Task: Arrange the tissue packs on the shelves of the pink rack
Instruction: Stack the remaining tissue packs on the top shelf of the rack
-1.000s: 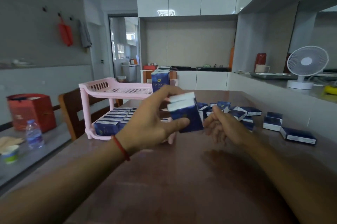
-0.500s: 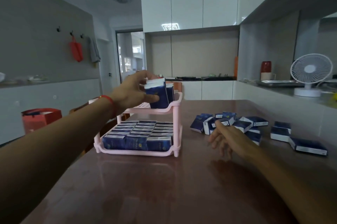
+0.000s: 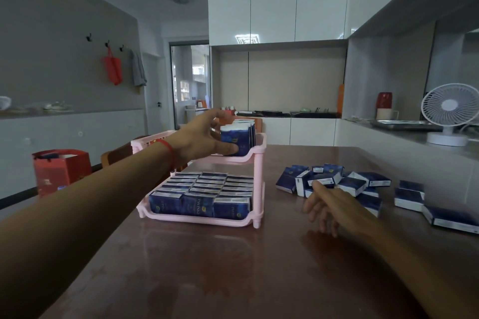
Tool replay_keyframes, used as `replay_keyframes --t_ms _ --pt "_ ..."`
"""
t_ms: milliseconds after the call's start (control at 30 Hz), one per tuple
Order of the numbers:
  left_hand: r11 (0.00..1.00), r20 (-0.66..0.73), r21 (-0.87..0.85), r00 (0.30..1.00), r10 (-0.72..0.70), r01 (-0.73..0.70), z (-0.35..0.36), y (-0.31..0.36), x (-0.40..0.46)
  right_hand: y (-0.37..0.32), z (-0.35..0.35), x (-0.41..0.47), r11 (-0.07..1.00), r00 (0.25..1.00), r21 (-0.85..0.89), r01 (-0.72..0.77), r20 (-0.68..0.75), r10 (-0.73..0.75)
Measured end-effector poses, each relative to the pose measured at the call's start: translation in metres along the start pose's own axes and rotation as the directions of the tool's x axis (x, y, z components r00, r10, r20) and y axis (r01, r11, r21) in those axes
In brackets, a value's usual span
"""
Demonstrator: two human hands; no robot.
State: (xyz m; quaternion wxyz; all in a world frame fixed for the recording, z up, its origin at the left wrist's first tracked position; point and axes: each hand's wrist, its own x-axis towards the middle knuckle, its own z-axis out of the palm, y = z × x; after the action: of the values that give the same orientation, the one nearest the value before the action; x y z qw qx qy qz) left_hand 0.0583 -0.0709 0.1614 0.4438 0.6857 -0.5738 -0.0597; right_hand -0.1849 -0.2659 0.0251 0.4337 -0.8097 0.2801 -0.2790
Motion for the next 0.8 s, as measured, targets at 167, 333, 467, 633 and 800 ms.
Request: replay_keyframes --t_ms 167,333,467,633,800 --pt "0.995 0.048 0.074 0.997 -0.064 0.06 -0.005 0.0 0.0 0.002 0.0 0.001 0.999 1.0 -0.034 -0.01 0.011 0.01" --pt "0.991 0.075 0.102 0.993 -0.095 0.088 -0.01 -0.002 0.002 0.002 0.0 0.002 0.999 0.999 -0.046 -0.018 0.026 0.02" --pt "0.994 0.098 0.069 0.991 -0.092 0.085 -0.01 -0.002 0.004 0.002 0.001 0.003 0.997 1.0 -0.073 -0.01 0.026 0.012" --pt "0.994 0.125 0.002 0.986 -0.112 0.113 -0.011 -0.004 0.008 0.002 0.001 0.003 0.996 0.999 -0.087 -0.009 0.037 0.012" --pt "0.988 0.04 0.151 0.998 0.038 -0.044 -0.006 -0.005 0.01 0.003 0.001 0.003 0.995 0.999 -0.1 -0.001 0.053 0.006"
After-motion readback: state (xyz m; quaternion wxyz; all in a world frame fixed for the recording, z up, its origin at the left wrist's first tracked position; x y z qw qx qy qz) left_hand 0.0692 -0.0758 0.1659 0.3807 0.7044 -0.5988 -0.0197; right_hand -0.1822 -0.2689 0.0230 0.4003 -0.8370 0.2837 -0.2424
